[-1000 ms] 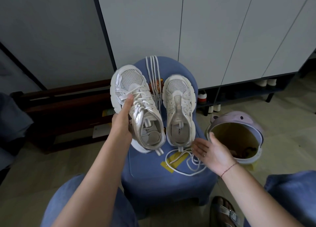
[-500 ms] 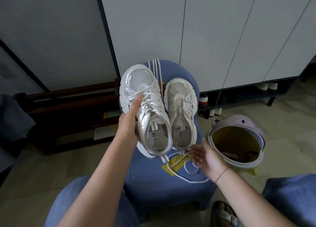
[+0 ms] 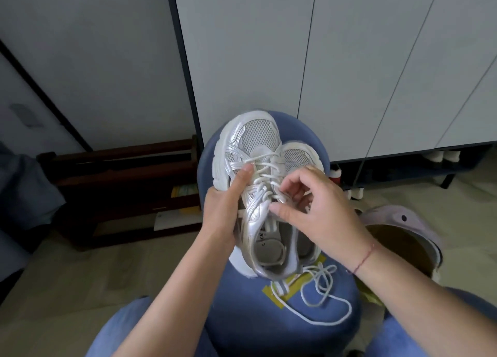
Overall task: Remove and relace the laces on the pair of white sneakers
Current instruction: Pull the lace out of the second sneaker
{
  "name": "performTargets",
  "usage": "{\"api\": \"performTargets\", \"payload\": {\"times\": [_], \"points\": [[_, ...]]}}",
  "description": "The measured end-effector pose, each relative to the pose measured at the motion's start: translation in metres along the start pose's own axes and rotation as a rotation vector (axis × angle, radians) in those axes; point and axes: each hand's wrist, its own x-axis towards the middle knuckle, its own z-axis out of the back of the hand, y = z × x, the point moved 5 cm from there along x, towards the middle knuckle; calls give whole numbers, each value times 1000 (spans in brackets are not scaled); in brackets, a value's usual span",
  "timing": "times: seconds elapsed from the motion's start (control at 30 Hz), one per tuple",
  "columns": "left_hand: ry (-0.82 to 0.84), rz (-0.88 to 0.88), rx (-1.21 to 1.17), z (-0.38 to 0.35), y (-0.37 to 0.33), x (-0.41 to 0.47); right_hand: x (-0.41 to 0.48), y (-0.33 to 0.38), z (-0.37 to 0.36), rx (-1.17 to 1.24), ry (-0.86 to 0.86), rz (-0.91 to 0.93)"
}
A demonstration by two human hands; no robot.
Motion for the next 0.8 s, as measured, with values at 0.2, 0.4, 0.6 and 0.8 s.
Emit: {"api": "performTargets", "payload": {"times": [0.2, 0.4, 0.6, 0.8], "points": [[5, 42, 14, 4, -1, 12, 7, -2, 3, -104, -100, 58], [-18, -45, 18, -3, -2, 17, 2, -3, 11, -137, -326, 9], [-78, -104, 116, 1, 5, 24, 9, -31, 13, 112, -145, -227], [-193, -151, 118, 7, 7, 23, 8, -25, 8, 104, -86, -162]]}}
